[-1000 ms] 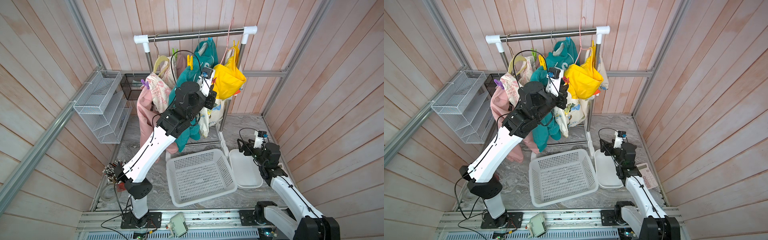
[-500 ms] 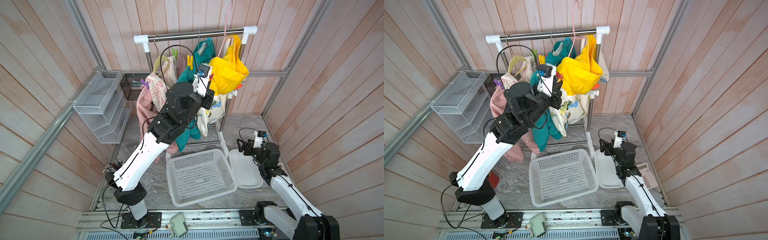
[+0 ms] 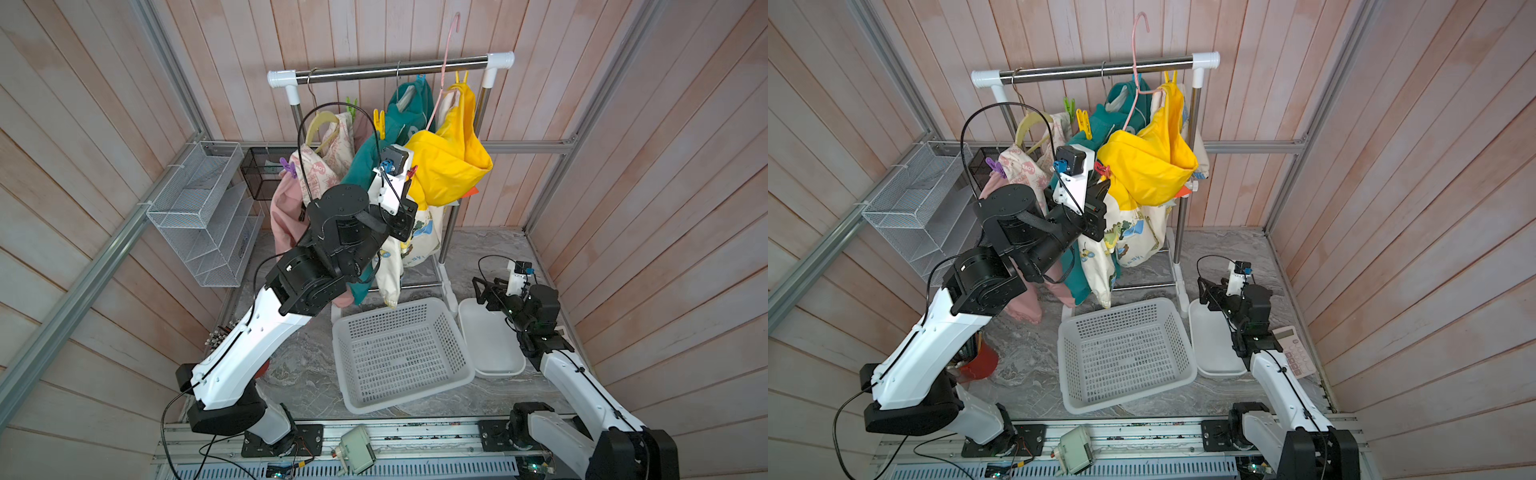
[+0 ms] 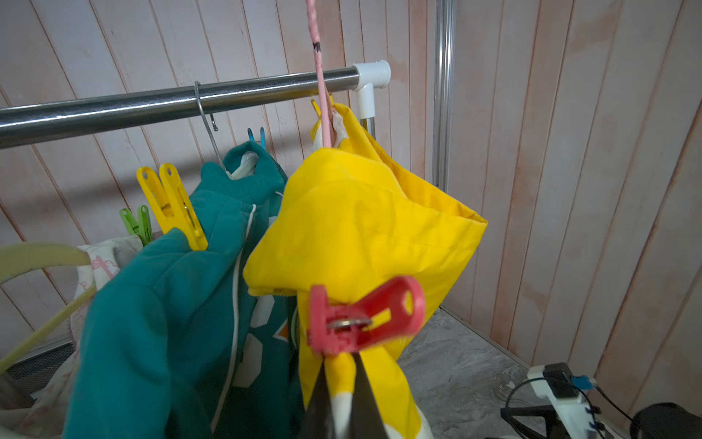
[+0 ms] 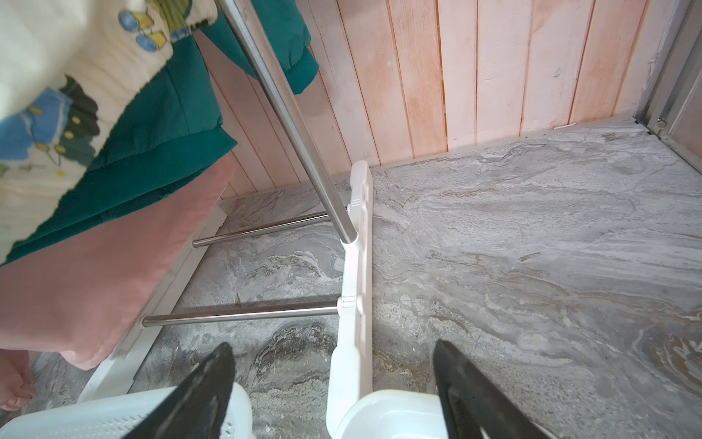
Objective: Remove the clothespins securing jackets to the hanger
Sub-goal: Pick up the hanger from the clothesline, then adjust the jacket in the basket.
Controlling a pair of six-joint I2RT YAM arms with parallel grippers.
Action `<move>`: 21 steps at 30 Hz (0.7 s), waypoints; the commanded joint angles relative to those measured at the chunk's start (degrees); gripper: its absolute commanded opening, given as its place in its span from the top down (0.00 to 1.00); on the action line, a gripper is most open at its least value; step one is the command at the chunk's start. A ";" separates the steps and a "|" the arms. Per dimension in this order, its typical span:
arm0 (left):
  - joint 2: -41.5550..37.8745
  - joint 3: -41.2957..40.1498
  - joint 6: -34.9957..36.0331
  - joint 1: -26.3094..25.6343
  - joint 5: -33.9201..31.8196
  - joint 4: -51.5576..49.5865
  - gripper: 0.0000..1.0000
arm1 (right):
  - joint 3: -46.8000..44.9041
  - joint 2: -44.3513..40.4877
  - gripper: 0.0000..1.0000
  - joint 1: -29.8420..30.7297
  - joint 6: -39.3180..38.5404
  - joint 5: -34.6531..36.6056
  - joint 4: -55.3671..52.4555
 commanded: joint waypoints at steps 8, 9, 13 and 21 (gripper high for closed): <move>-11.46 -10.58 -2.40 -3.68 -3.70 4.29 1.00 | 1.71 -0.89 0.16 -0.41 -0.59 0.96 0.33; -12.34 -11.70 -2.68 -3.72 -3.82 4.52 1.00 | 1.70 -0.90 0.16 -0.42 -0.51 0.92 0.44; -16.59 -16.46 -4.44 -4.50 -4.40 4.68 1.00 | 1.79 -0.48 0.16 -0.45 -0.10 1.10 0.75; -23.17 -21.88 -6.07 -4.96 -3.46 3.18 1.00 | 2.24 0.80 0.16 -0.49 0.90 1.20 1.44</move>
